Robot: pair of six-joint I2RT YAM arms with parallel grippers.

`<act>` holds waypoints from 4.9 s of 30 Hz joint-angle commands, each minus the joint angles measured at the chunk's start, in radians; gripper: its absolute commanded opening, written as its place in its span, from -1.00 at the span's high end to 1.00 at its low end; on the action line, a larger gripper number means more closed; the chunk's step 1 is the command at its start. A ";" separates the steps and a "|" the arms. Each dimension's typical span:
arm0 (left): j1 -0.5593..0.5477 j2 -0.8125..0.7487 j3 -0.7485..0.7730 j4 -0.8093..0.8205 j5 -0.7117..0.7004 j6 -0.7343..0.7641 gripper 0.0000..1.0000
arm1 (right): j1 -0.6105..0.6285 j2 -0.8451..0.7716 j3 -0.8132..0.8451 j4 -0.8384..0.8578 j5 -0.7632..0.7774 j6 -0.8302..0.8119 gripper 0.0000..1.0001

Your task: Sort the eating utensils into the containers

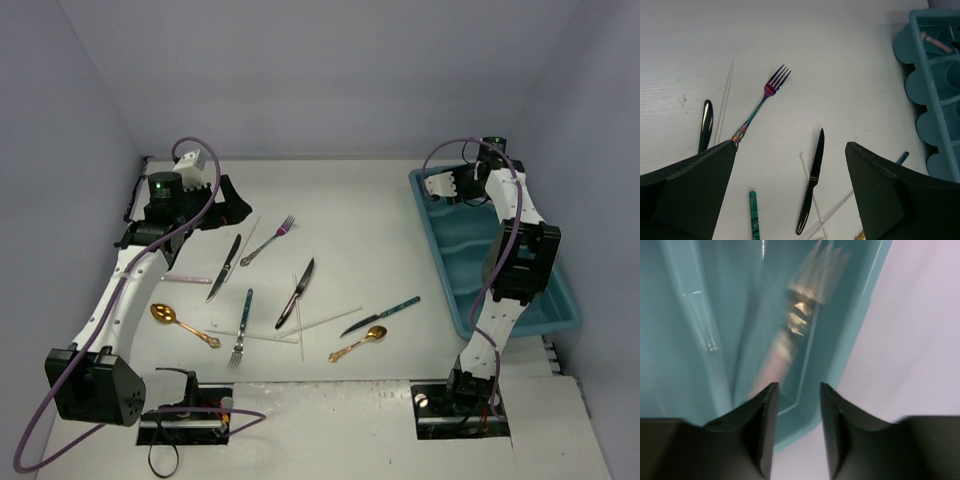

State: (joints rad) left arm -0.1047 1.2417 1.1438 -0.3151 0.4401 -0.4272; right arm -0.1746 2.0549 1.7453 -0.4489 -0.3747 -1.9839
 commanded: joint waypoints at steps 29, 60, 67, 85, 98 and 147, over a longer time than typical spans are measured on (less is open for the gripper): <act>-0.209 0.689 0.486 -0.397 -0.096 0.693 -0.24 | 0.075 -0.414 -0.198 0.057 -0.567 1.639 -0.04; -0.213 0.809 0.518 -0.384 -0.016 0.579 1.00 | 0.192 -0.542 -0.323 0.183 -0.486 1.839 0.18; -0.205 0.647 0.560 -0.308 -0.005 0.277 1.00 | 0.304 -0.524 -0.252 0.312 -0.339 1.999 0.10; -0.183 0.431 0.629 -0.213 -0.102 -0.201 1.00 | 0.770 -0.349 -0.041 0.401 -0.143 2.289 0.07; -0.168 0.375 0.551 -0.119 0.022 -0.286 1.00 | 0.862 -0.250 0.005 0.412 -0.155 2.252 0.22; -0.178 0.273 0.407 -0.006 0.127 -0.359 1.00 | 0.801 -0.187 0.045 0.412 -0.168 2.202 0.90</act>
State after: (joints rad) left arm -0.2780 1.5893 1.5430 -0.3961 0.5264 -0.7603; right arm 0.6350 1.8626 1.7360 -0.0951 -0.5192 0.2283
